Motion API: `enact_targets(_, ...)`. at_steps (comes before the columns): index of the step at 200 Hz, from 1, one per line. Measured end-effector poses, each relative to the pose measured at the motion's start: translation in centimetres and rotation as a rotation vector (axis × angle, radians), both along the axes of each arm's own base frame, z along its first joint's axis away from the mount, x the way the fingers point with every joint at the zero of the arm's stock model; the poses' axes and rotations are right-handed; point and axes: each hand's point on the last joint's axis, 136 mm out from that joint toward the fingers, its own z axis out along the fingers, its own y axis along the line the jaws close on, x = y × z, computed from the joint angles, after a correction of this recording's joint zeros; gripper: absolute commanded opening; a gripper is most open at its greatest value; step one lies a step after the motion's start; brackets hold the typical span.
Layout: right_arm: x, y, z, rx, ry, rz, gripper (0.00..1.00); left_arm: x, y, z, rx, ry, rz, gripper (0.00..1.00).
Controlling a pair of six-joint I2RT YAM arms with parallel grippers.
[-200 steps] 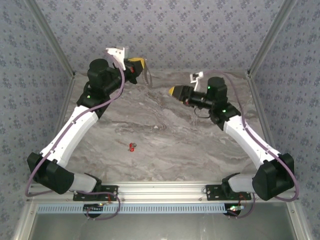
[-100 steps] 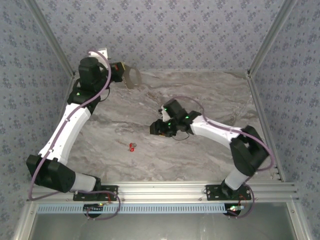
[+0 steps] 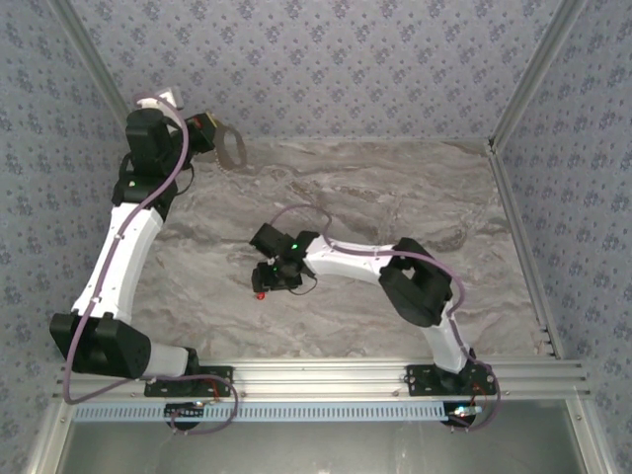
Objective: Put the keys on the keyring
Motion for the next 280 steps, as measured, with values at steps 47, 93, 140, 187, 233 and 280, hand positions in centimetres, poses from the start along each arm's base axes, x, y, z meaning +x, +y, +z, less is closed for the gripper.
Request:
enact_targets(47, 0.6, 1.1, -1.8, -0.096, -0.033, -0.019, 0.55, -0.4, 1.6, 1.5, -0.035, -0.041, 0.021, 0.0)
enact_targets(93, 1.1, 1.9, -2.2, -0.153, -0.081, -0.029, 0.47, -0.4, 1.3, 1.4, -0.056, -0.035, 0.006, 0.0)
enact_targets(140, 1.0, 0.3, -2.5, -0.245, -0.112, -0.042, 0.24, -0.4, 0.9, 1.1, -0.072, -0.027, -0.013, 0.0)
enact_targets(187, 0.4, -5.2, -2.7, -0.336, -0.119, -0.087, 0.1, -0.6, 0.2, 1.3, -0.102, -0.028, -0.053, 0.0)
enact_targets(233, 1.6, -15.3, -2.2, -0.433, -0.082, -0.233, 0.24, -0.8, -0.7, 1.6, -0.133, -0.029, -0.104, 0.0)
enact_targets(280, 3.7, -16.8, 1.1, -0.334, -0.108, -0.252, 0.54, -0.9, -2.3, 1.1, -0.141, -0.009, -0.143, 0.0)
